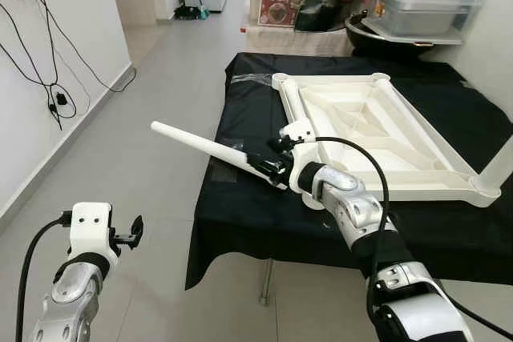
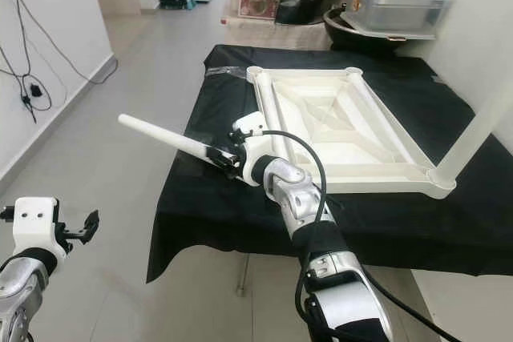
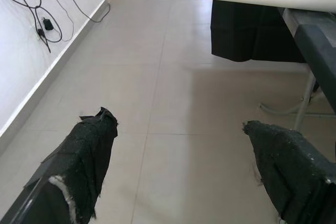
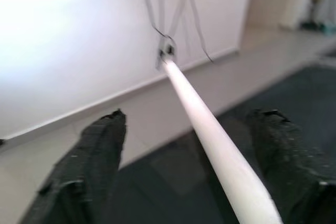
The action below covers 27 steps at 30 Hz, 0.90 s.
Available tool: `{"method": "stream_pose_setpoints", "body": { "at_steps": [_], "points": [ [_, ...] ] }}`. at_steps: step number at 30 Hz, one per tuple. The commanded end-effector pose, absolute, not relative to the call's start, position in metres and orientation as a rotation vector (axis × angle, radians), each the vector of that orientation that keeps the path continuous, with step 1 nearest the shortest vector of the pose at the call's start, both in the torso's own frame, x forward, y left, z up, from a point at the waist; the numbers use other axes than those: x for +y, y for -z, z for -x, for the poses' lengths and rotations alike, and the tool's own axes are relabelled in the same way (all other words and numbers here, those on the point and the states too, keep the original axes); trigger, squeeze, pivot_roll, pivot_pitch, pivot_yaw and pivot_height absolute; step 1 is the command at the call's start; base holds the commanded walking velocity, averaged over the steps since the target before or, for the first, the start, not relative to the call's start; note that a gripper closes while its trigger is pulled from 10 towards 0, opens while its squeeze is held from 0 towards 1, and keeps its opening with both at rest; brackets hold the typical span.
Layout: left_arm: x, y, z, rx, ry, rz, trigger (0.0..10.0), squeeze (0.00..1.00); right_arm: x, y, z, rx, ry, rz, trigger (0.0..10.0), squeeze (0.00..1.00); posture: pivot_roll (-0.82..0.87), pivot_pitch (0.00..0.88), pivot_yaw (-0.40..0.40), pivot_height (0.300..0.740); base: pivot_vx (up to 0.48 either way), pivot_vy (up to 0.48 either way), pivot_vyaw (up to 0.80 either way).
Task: Building children table
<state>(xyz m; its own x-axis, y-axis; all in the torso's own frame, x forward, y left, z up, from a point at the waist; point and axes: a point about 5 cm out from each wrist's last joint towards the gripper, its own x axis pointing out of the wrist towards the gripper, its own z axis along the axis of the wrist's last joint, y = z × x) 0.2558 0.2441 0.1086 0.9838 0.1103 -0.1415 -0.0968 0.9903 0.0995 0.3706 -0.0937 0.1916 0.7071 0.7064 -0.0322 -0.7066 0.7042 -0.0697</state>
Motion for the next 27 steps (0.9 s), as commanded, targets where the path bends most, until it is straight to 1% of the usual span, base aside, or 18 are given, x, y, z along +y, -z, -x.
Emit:
{"method": "stream_pose_setpoints", "body": {
  "at_steps": [1, 6, 7, 8, 9, 10, 11, 12, 13, 15, 16, 17, 20, 21, 22, 23, 27],
  "points": [
    [0.248, -0.110, -0.255, 0.144, -0.111, -0.099, 10.0, 0.00, -0.089, -0.203, -0.369, -0.059, -0.857, 0.121, 10.0, 1.00, 0.12, 0.000, -0.058, 0.740, 0.000, 0.000, 0.00],
    [0.247, -0.110, -0.254, 0.142, -0.111, -0.096, 10.0, 0.00, -0.091, -0.206, -0.373, -0.060, -0.844, 0.153, 10.0, 1.00, 0.13, 0.000, -0.066, 0.740, 0.000, 0.000, 0.00],
    [0.246, -0.110, -0.253, 0.138, -0.111, -0.092, 10.0, 0.00, -0.092, -0.208, -0.377, -0.062, -0.797, 0.143, 10.0, 1.00, 0.13, 0.000, -0.073, 0.740, 0.000, 0.000, 0.00],
    [0.246, -0.110, -0.253, 0.138, -0.111, -0.092, 10.0, 0.00, -0.092, -0.208, -0.377, -0.062, -0.797, 0.143, 10.0, 1.00, 0.13, 0.000, -0.073, 0.740, 0.000, 0.000, 0.00],
    [0.244, -0.113, -0.251, 0.115, -0.112, -0.070, 10.0, 0.00, -0.095, -0.204, -0.384, -0.019, -0.624, 0.135, 10.0, 1.00, 0.13, 0.000, -0.072, 0.740, 0.000, 0.000, 0.00],
    [0.244, -0.113, -0.251, 0.115, -0.112, -0.070, 10.0, 0.00, -0.095, -0.204, -0.384, -0.019, -0.624, 0.135, 10.0, 1.00, 0.13, 0.000, -0.072, 0.740, 0.000, 0.000, 0.00],
    [0.242, -0.115, -0.251, 0.103, -0.111, -0.064, 10.0, 0.00, -0.096, -0.198, -0.385, 0.026, -0.549, 0.149, 10.0, 0.87, 0.13, 0.000, -0.068, 0.740, 0.000, 0.000, 0.00],
    [0.241, -0.116, -0.251, 0.090, -0.110, -0.061, 10.0, 0.00, -0.096, -0.191, -0.385, 0.069, -0.508, 0.147, 10.0, 0.00, 0.13, 0.000, -0.067, 0.740, 0.000, 0.000, 0.00],
    [0.240, -0.119, -0.252, 0.076, -0.110, -0.057, 10.0, 0.00, -0.096, -0.186, -0.382, 0.081, -0.456, 0.133, 10.0, 0.00, 0.13, 0.000, -0.061, 0.740, 0.000, 0.000, 0.00],
    [0.240, -0.121, -0.252, 0.068, -0.110, -0.054, 10.0, 0.00, -0.096, -0.183, -0.381, 0.083, -0.425, 0.120, 10.0, 0.00, 0.13, 0.000, -0.061, 0.740, 0.000, 0.000, 0.00],
    [0.240, -0.121, -0.252, 0.068, -0.110, -0.054, 10.0, 0.00, -0.096, -0.183, -0.381, 0.083, -0.425, 0.120, 10.0, 0.00, 0.13, 0.000, -0.061, 0.740, 0.000, 0.000, 0.00],
    [0.239, -0.125, -0.255, 0.048, -0.113, -0.043, 10.0, 0.00, -0.095, -0.178, -0.375, 0.097, -0.430, 0.054, 10.0, 0.00, 0.12, 0.000, -0.054, 0.740, 0.000, 0.000, 0.00],
    [0.239, -0.125, -0.255, 0.048, -0.113, -0.043, 10.0, 0.00, -0.095, -0.178, -0.375, 0.097, -0.430, 0.054, 10.0, 0.00, 0.12, 0.000, -0.054, 0.740, 0.000, 0.000, 0.00],
    [0.237, -0.129, -0.258, 0.027, -0.114, -0.035, 10.0, 0.00, -0.091, -0.176, -0.368, 0.084, -0.454, -0.005, 10.0, 0.00, 0.12, 0.000, -0.048, 0.740, 0.000, 0.000, 0.00],
    [0.237, -0.129, -0.258, 0.027, -0.114, -0.035, 10.0, 0.00, -0.091, -0.176, -0.368, 0.084, -0.454, -0.005, 10.0, 0.00, 0.12, 0.000, -0.048, 0.740, 0.000, 0.000, 0.00],
    [0.234, -0.135, -0.261, 0.002, -0.115, -0.023, 10.0, 0.00, -0.088, -0.176, -0.362, 0.068, -0.474, -0.050, 10.0, 0.00, 0.11, 0.000, -0.044, 0.740, 0.289, 0.000, 0.00],
    [0.231, -0.142, -0.266, -0.028, -0.126, 0.001, 10.0, 0.00, -0.084, -0.179, -0.357, 0.010, -0.468, -0.034, 10.0, 0.00, 0.12, 0.000, -0.046, 0.740, 0.362, 0.000, 0.80]
  ]
}}
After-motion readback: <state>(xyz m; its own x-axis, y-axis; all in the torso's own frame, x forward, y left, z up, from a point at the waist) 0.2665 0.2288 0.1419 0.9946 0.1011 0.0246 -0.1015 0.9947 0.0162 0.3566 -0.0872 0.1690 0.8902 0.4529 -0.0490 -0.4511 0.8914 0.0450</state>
